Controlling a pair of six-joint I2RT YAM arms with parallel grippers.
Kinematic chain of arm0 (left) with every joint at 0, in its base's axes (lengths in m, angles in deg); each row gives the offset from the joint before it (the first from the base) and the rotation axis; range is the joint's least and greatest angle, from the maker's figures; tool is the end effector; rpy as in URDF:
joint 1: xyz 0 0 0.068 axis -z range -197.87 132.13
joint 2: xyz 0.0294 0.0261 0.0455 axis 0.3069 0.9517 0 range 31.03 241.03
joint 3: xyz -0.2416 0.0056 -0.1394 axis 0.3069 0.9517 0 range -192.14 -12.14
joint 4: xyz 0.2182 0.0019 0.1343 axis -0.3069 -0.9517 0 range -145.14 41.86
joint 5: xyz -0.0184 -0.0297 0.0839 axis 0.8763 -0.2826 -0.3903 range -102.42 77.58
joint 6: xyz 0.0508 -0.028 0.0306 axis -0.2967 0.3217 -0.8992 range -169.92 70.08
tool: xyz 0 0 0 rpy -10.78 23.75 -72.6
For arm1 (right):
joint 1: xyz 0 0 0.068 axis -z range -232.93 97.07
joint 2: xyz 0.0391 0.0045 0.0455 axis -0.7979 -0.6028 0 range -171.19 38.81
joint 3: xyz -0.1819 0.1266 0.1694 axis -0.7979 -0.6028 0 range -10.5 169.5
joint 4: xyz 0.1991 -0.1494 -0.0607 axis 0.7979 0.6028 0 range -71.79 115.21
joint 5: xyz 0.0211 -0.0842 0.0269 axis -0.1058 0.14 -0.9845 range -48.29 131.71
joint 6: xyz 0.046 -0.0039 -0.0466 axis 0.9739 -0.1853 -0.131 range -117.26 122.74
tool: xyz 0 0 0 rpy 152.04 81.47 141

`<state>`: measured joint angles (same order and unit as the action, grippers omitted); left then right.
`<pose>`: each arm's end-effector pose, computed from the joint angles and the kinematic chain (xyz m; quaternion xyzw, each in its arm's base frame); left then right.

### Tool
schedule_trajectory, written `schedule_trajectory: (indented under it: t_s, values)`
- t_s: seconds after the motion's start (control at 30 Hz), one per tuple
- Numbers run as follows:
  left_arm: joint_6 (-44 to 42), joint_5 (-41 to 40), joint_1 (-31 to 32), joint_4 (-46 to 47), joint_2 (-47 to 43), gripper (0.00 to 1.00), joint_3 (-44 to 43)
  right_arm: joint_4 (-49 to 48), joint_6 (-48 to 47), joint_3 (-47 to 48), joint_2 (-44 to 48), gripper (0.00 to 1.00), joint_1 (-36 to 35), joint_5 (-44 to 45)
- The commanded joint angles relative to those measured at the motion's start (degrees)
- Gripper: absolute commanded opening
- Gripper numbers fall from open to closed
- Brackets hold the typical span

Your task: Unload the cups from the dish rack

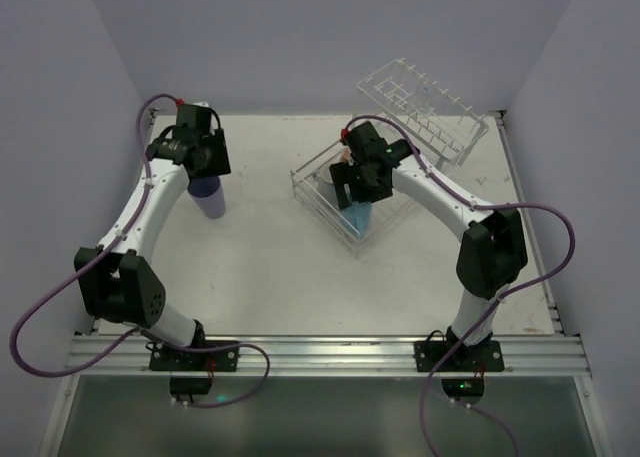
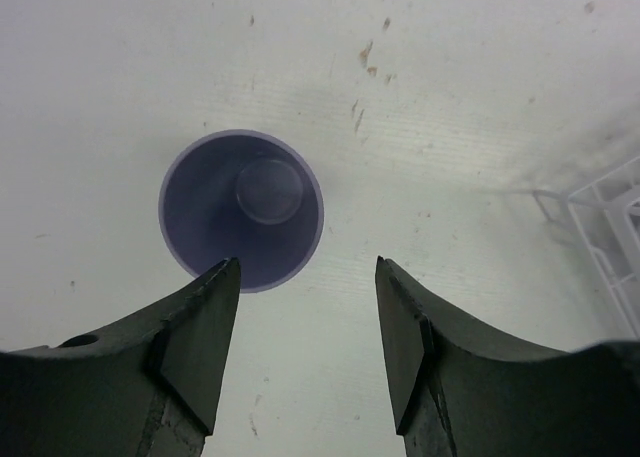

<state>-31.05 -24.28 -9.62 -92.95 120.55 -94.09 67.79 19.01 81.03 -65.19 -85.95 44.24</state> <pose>0.3369 -0.0382 0.3132 -0.1203 0.9344 0.0199 0.3347 0.3290 0.2111 0.2718 -0.1360 0.9606 0.0812 0.2283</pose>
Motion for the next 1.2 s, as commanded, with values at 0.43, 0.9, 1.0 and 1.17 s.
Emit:
schedule_trajectory:
  t_s: [0.43,0.9,1.0,1.17]
  values:
    - [-0.77,5.27,-0.43,-0.18,-7.69,0.61,-3.48,1.74,2.62,-0.73,-1.2,0.81,-1.96,9.33]
    - [-1.12,7.2,-0.43,1.31,-8.57,0.61,-0.67,3.42,3.33,-1.17,-1.29,0.88,-3.02,12.06]
    - [-1.12,7.64,-0.43,1.49,-8.74,0.61,-0.4,2.72,3.15,-1.35,-0.94,0.81,-3.02,12.5]
    - [-1.12,8.51,-0.34,1.49,-9.01,0.61,-0.23,2.45,2.36,-0.3,-1.37,0.71,-3.02,11.71]
